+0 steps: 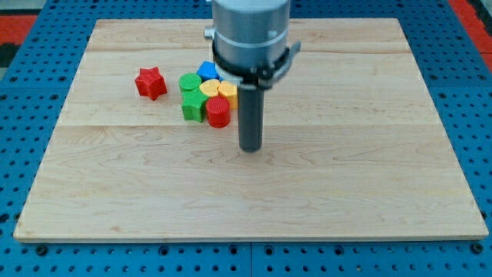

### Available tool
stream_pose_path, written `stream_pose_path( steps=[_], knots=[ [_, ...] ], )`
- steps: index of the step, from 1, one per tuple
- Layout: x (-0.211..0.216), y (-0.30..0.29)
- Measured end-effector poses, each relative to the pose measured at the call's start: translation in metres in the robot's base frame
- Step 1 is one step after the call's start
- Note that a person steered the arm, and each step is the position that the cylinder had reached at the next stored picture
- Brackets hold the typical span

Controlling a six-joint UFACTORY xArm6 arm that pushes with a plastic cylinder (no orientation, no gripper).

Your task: Slide the red star towards the bottom left side of the board

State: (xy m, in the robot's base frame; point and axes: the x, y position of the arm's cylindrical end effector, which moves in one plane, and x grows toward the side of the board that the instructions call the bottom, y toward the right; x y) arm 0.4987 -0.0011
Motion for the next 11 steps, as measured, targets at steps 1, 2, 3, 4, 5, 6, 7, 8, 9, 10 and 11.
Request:
stream_pose_path(
  steps=[1,2,3,4,5,6,7,8,9,10,11],
  knots=[
    [0.020,-0.086],
    [0.007,-0.189],
    [-0.041,-0.252],
    [-0.099,-0.304],
    [-0.105,-0.303],
    [-0.151,-0.274],
    [-0.190,-0.239],
    [-0.170,-0.164],
    [-0.120,-0.117],
    [-0.074,-0.113],
    [-0.069,-0.122]
  ],
)
